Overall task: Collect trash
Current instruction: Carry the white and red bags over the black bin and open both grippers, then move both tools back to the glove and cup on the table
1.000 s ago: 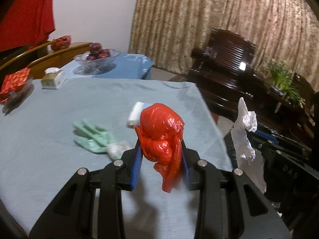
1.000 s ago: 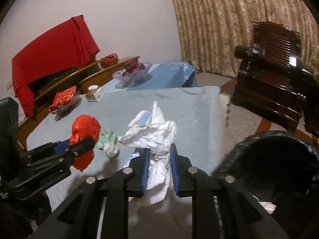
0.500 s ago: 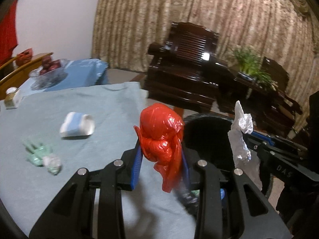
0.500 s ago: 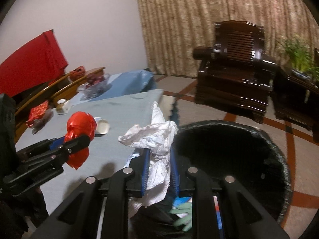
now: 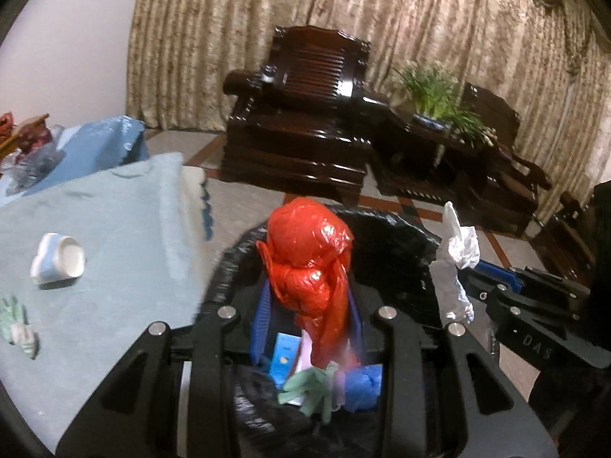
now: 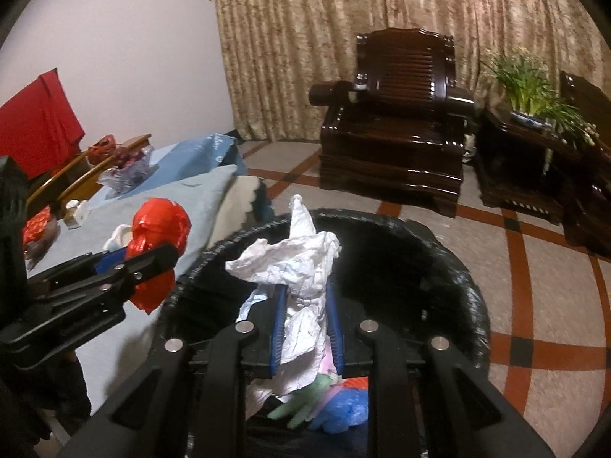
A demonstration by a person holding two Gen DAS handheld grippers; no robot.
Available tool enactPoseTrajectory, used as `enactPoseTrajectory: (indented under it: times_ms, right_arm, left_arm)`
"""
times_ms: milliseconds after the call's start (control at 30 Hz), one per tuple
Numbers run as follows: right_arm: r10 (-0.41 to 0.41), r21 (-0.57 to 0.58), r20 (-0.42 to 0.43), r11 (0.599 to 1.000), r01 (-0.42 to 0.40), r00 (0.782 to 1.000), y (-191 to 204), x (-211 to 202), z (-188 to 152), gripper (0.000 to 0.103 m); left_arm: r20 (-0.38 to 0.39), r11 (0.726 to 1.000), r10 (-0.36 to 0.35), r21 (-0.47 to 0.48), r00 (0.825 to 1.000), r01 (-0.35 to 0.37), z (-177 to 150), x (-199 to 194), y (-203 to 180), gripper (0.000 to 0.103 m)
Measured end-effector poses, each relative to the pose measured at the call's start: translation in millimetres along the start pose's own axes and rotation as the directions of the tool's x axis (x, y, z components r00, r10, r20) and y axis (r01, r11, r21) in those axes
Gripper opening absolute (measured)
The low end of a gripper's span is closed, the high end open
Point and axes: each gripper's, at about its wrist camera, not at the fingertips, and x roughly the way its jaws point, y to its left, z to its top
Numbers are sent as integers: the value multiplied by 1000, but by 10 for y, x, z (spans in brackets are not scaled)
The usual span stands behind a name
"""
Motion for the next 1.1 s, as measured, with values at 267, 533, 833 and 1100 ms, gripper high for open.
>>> enactPoseTrajectory:
  times_ms: [267, 533, 833, 1100]
  right_arm:
    - [-34, 17, -38, 999, 34, 999, -152, 95, -135, 23]
    - [-57, 23, -55, 998, 58, 997, -270, 101, -229, 38]
    - [-63, 5, -18, 998, 63, 998, -219, 15, -220, 93]
    - [11, -5, 18, 1000, -11, 1000, 109, -32, -109, 97]
  left_arm:
    - [-71, 999, -30, 10, 997, 31, -62, 345, -107, 35]
    - [-87, 998, -66, 7, 994, 67, -77, 412, -85, 68]
    - [-22, 999, -36, -19, 999, 35, 20, 99, 119, 82]
    - [49, 994, 103, -44, 994, -100, 7, -457, 614, 90]
